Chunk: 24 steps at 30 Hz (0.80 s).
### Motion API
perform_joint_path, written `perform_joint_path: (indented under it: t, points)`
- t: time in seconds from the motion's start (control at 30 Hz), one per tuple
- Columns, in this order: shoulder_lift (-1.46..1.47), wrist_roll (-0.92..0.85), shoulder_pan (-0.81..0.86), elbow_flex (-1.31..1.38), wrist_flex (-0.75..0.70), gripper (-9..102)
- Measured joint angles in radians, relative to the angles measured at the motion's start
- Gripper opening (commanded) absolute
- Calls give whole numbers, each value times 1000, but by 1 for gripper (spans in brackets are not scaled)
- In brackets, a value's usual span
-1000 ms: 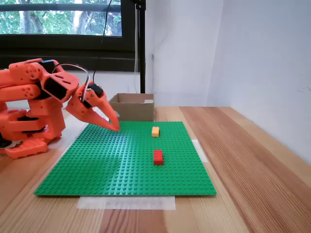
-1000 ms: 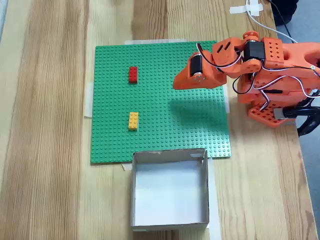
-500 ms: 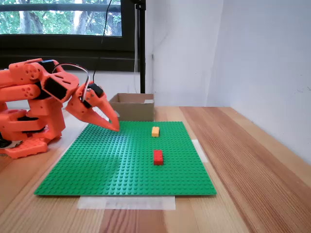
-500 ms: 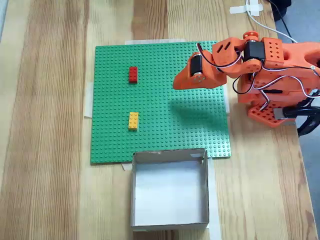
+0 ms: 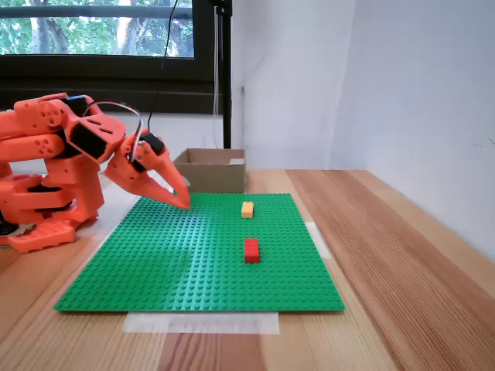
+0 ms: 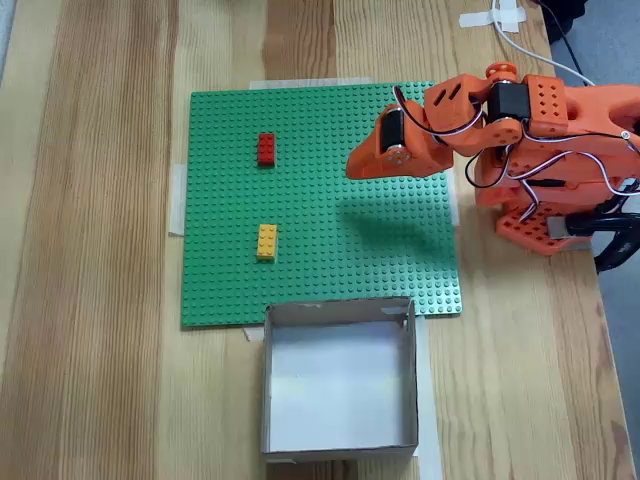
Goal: Pick the yellow lego block and put it in the box.
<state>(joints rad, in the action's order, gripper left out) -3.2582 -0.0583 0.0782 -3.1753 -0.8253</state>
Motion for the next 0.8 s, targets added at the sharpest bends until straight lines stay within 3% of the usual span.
perform_joint_path:
  t: [0.43,0.8]
  points:
    - [2,5,0,0,3,-1]
    - [225,3,-3,244,-110,-1]
